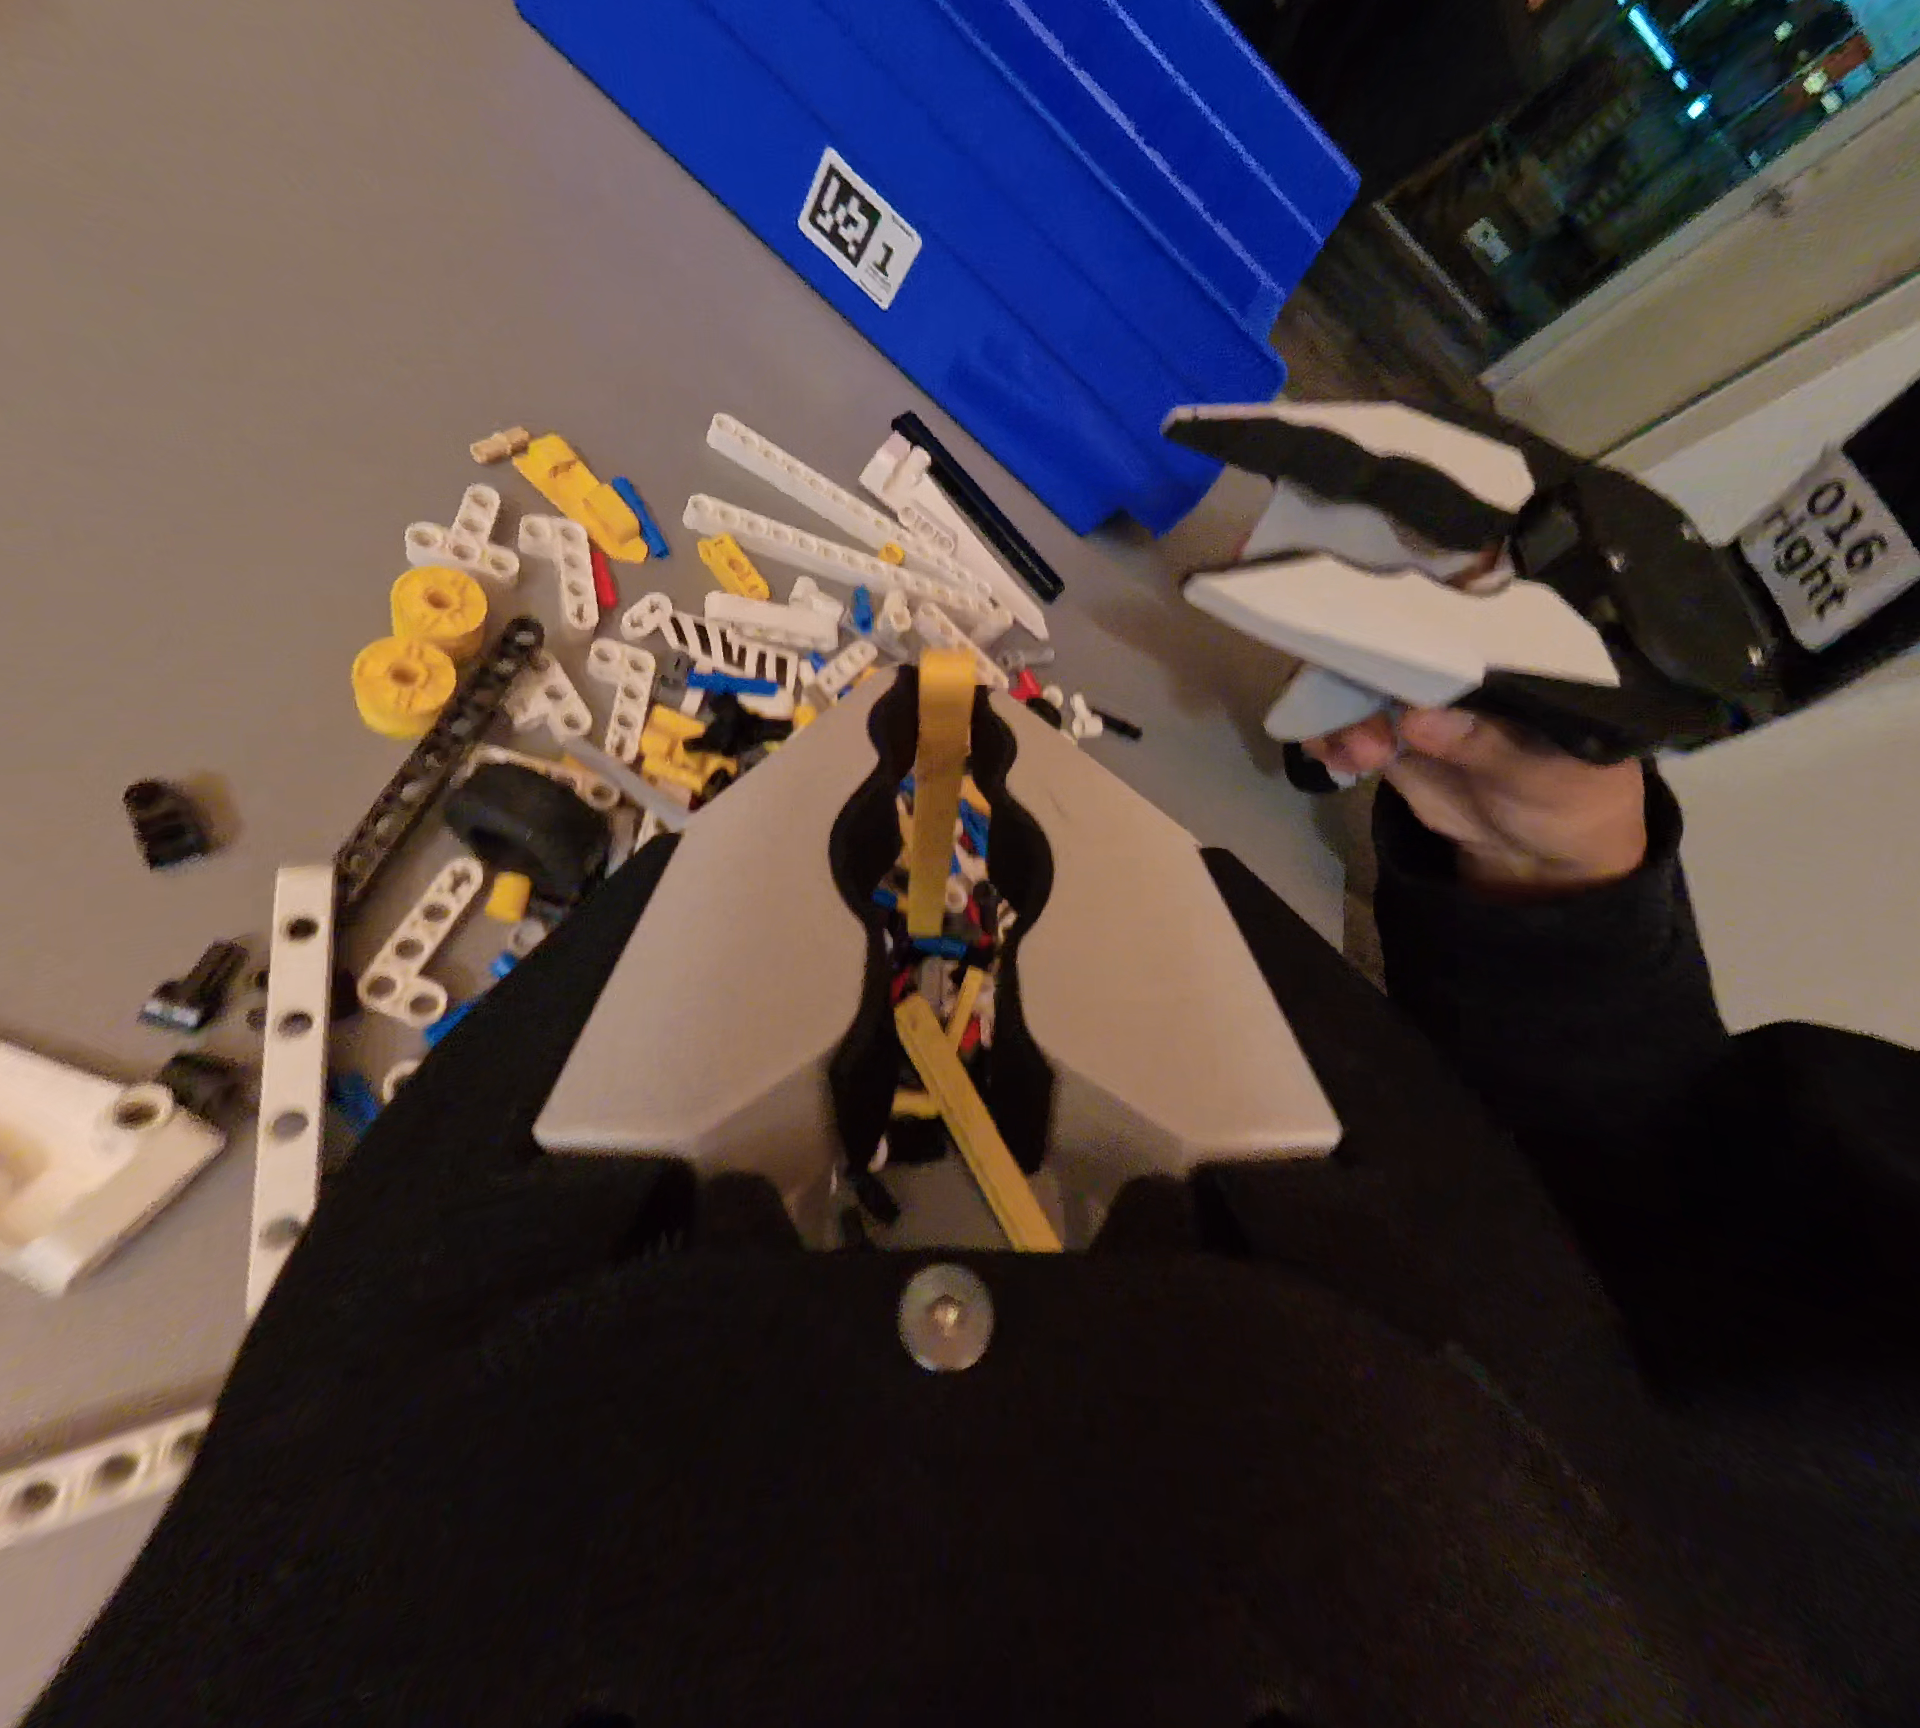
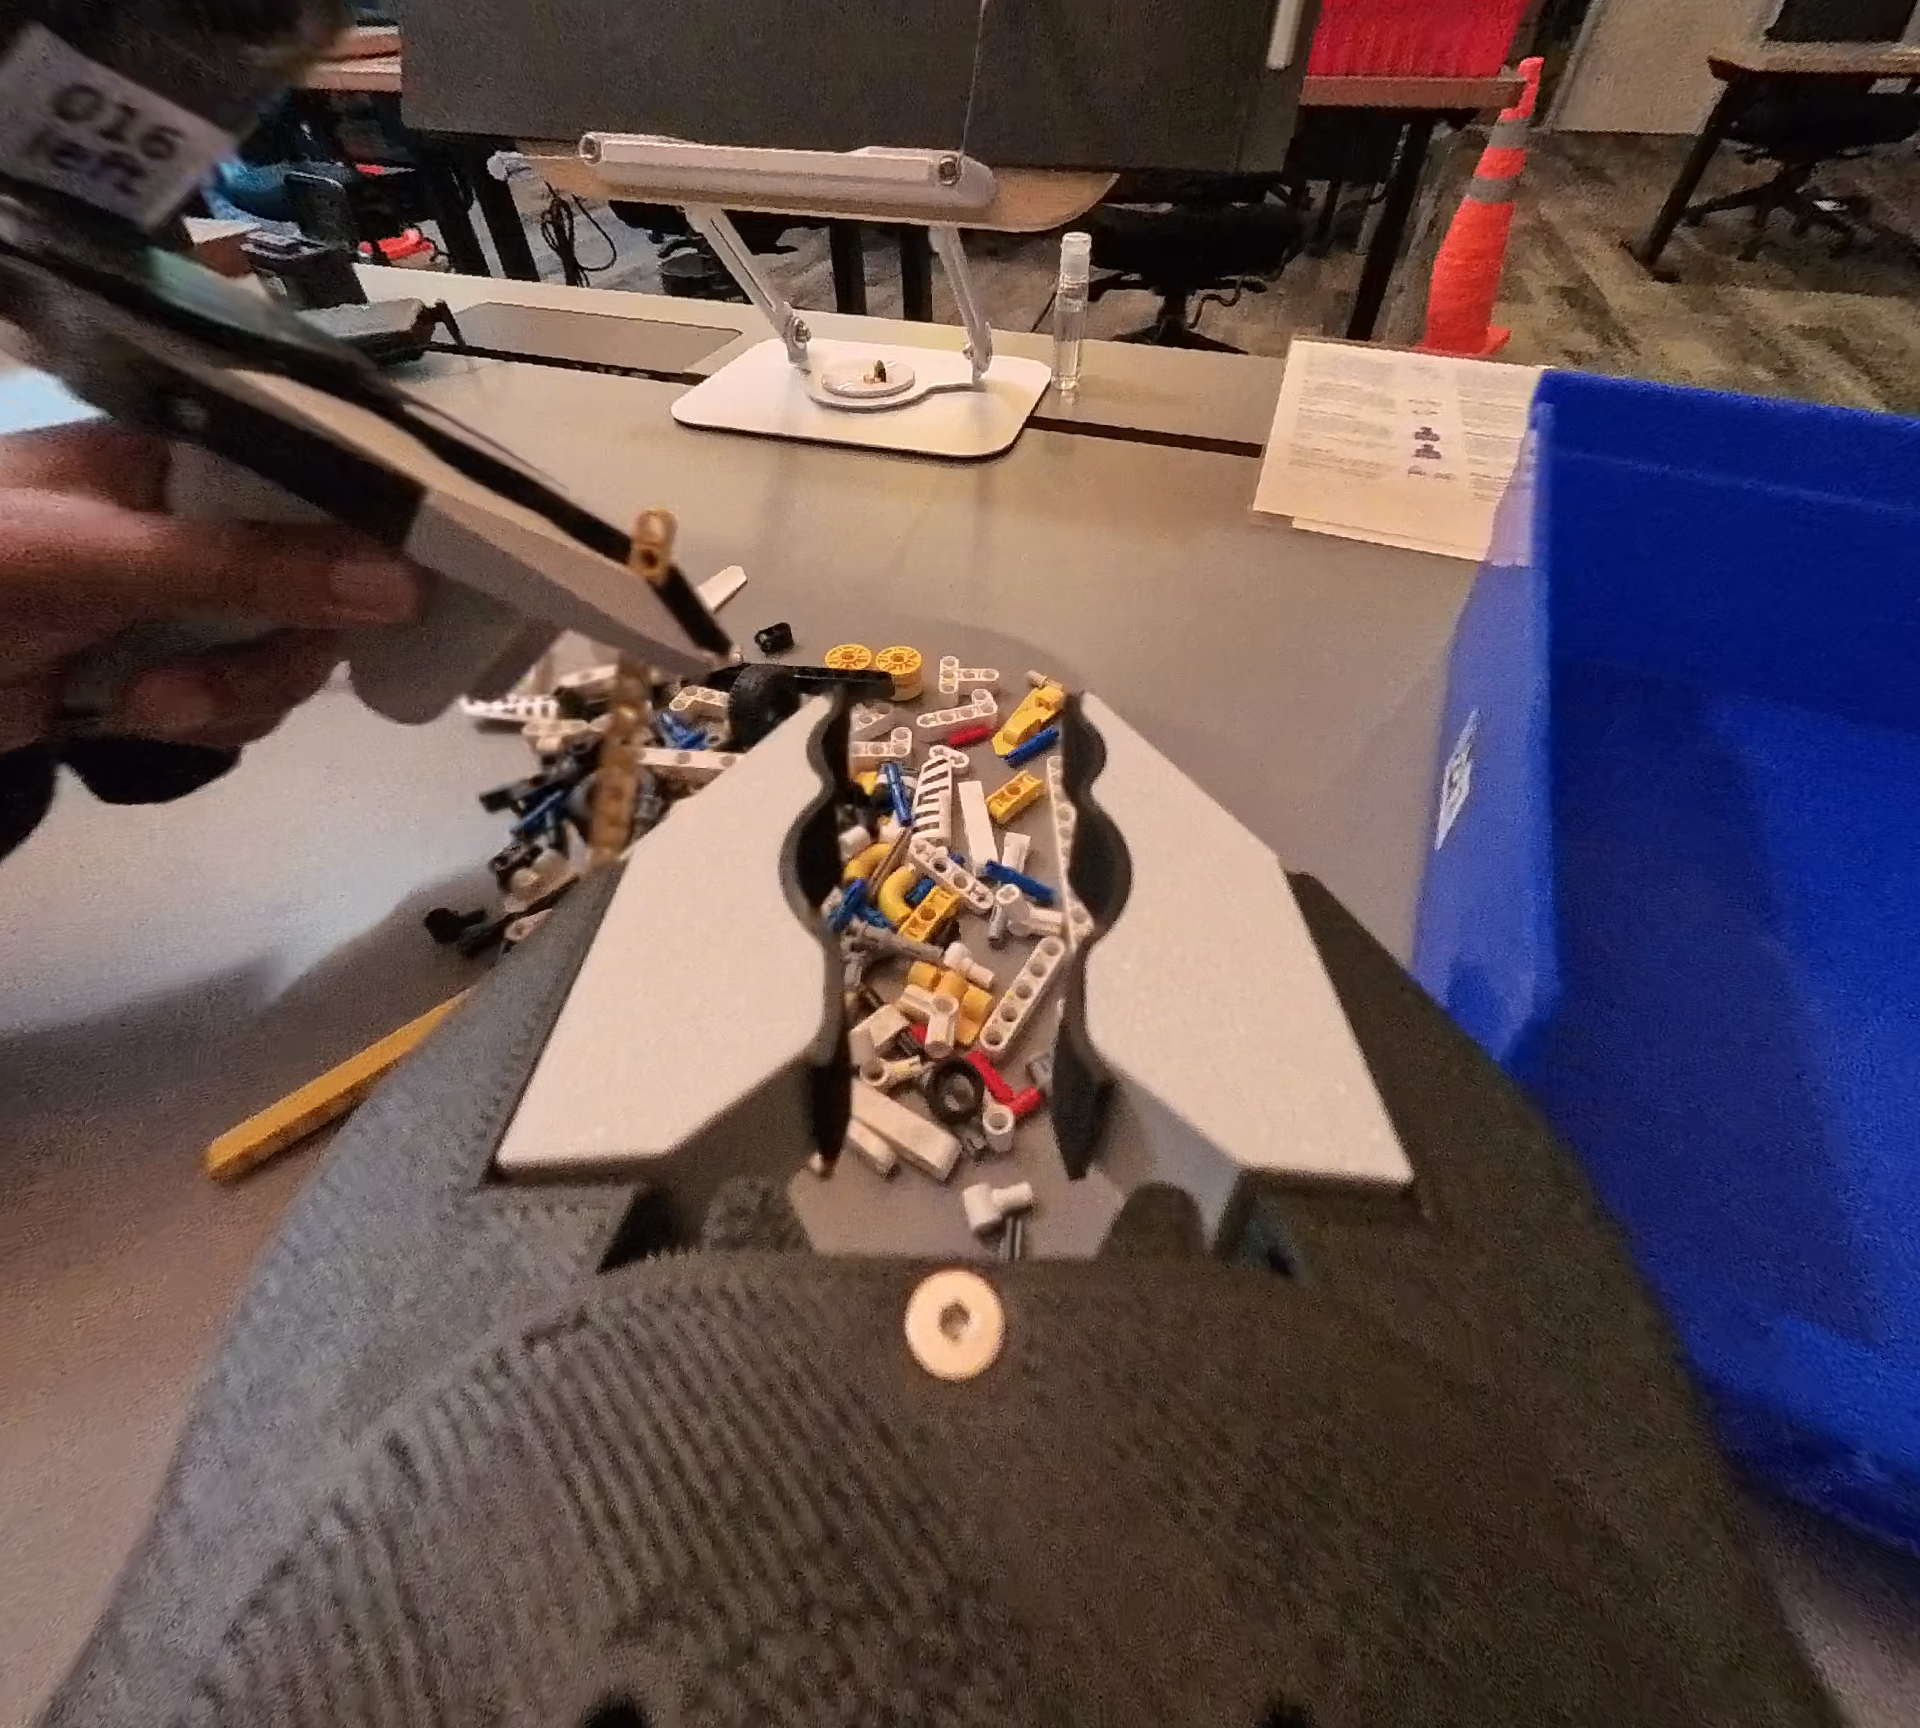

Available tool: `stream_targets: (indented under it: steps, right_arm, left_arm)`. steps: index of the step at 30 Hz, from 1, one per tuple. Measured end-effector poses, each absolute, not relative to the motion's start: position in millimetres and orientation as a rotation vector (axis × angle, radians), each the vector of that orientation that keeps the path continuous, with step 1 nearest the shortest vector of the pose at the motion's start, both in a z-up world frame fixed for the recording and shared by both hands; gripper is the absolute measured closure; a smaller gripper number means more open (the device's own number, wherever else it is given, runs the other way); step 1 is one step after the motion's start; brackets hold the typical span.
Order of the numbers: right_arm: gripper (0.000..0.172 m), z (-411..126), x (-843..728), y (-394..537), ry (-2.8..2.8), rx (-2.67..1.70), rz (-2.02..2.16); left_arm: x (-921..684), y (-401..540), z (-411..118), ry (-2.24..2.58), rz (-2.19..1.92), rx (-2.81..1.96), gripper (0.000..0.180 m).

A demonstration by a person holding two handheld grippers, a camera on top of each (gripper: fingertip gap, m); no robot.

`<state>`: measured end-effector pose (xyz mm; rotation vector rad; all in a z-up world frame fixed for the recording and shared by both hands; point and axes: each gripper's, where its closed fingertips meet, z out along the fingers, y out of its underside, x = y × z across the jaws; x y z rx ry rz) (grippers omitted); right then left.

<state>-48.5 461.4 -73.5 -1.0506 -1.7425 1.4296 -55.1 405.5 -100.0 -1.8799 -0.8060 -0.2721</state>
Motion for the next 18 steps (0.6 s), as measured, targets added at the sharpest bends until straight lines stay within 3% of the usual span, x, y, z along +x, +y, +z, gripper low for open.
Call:
stream_targets:
  steps: [4,8,14,18]
  right_arm:
    - [0.132,-75.4,-44.8,463.4,-1.755,-1.033,1.403]
    - [0.134,-69.6,-41.8,472.5,-1.716,-0.984,1.346]
    - [0.136,-68.8,-35.6,458.5,-1.724,-0.928,1.365]
    - [0.136,-65.5,-27.8,421.3,-1.768,-0.847,1.426]
  left_arm:
    - [-66.2,409.8,-95.9,-0.847,-0.292,-1.845,0.144]
    - [-67.9,377.1,-76.4,-0.862,-0.211,-1.764,0.130]
    - [-47.7,277.3,-16.7,-0.815,0.001,-1.597,0.128]
    - [-38.0,173.2,-8.6,-0.887,0.353,-1.614,0.136]
